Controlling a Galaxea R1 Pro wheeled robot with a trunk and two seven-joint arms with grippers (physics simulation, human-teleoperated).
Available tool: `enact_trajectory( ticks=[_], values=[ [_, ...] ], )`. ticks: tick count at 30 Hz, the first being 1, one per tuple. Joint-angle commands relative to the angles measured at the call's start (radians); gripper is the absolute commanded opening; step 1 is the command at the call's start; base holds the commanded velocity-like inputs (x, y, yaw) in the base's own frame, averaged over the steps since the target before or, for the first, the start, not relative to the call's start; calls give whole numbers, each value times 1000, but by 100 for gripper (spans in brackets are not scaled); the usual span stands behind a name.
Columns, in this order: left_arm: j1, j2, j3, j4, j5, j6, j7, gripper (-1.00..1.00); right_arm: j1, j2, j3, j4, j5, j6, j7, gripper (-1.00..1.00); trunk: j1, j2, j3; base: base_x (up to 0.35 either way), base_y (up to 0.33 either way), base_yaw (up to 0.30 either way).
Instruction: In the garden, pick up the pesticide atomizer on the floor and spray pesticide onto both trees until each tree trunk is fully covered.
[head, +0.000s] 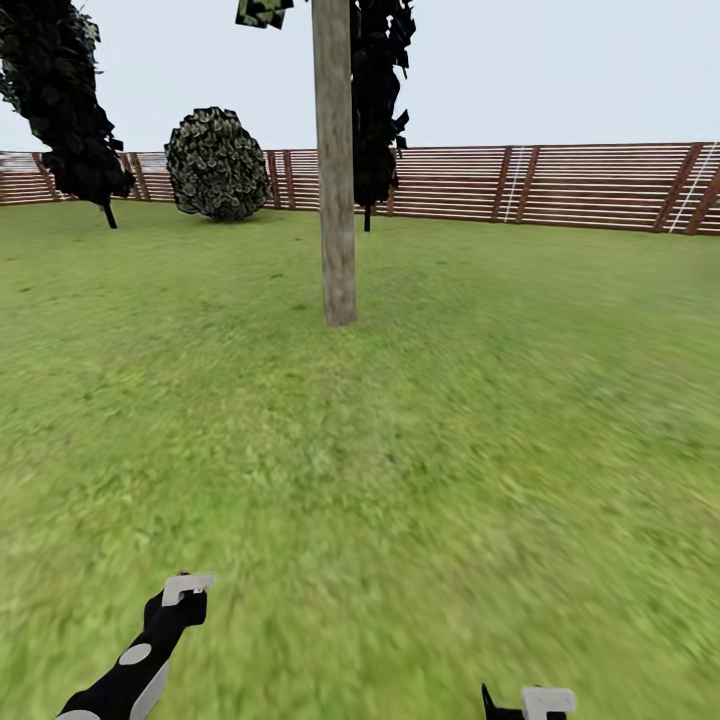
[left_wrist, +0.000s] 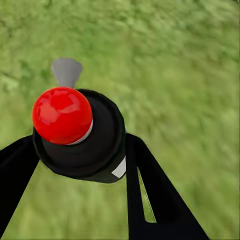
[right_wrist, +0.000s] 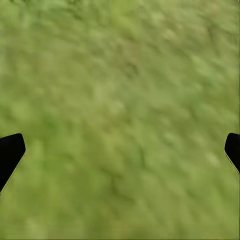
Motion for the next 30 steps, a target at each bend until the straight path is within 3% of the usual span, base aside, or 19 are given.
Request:
enact_trajectory(
  ticks=[1,30],
  values=[
    [0,0,0,0,0,0,0,-100,0,0,0,0,0,0,0,100,0,0,0,338,0,0],
    [0,-1,0,0,1,0,0,-100,0,0,0,0,0,0,0,100,0,0,0,338,0,0]
  ],
)
